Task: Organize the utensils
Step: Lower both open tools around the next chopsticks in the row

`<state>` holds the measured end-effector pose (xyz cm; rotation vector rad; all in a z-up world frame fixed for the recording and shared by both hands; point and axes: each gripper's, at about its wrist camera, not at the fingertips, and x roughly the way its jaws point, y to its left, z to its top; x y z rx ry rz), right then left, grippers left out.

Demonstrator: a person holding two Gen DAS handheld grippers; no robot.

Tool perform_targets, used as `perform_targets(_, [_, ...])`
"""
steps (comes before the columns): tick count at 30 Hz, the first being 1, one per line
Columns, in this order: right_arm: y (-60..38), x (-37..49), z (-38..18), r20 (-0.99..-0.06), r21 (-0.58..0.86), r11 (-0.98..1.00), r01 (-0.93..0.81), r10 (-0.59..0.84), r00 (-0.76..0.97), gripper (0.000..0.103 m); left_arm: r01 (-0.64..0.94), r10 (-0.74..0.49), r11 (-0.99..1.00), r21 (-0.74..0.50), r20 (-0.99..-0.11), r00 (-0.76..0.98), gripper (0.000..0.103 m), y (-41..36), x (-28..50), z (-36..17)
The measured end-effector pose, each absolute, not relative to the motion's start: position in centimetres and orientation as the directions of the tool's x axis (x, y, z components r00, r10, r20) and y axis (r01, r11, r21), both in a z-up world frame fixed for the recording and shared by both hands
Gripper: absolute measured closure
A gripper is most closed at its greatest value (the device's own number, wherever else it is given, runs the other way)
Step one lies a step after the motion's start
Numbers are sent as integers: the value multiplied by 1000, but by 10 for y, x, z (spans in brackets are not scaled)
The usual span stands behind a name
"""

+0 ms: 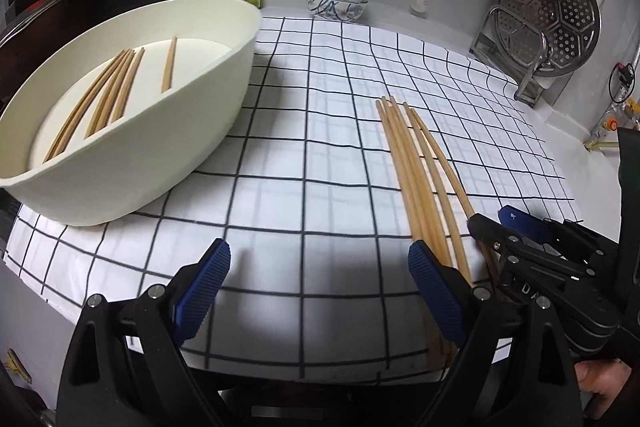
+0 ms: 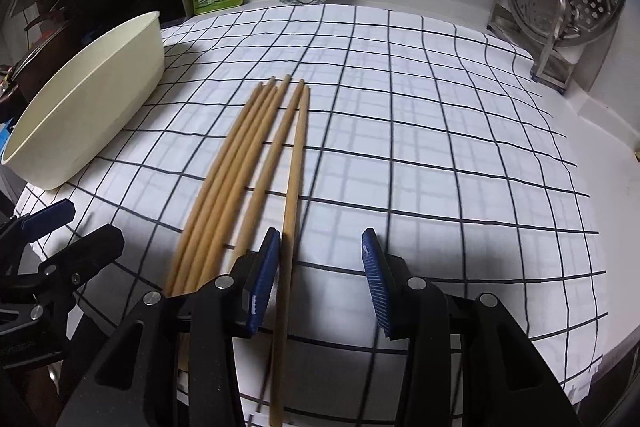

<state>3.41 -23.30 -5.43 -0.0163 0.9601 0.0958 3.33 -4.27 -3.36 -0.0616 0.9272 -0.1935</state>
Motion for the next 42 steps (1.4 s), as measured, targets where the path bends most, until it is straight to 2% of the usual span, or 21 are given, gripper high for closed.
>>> perform_targets(11, [-267,35,-55,-814,62,997,-37,72,577,63,145,-154,986,-83,-795,587,13,-74,42,-44])
perform_targets(24, [-263,34,-55,-811,58,997,-59,82,579,62,147,-100,989,-14,-797,596,13,-83,53,-49])
perform_targets(30, [-263,34,-56,-811,59,996,-59,82,579,62,144,-79,990,11,-792,606,8,-80,51,-50])
perform_targets(33, [-262,34,-56,-811,58,996,-62,84,579,59,126,-74,992,1,-801,595,5,-74,53,-53])
perform_targets(42, [-260,34,-56,-810,53,996,-71,84,580,58,104,-33,994,36,-805,593,5,-73,57,-57])
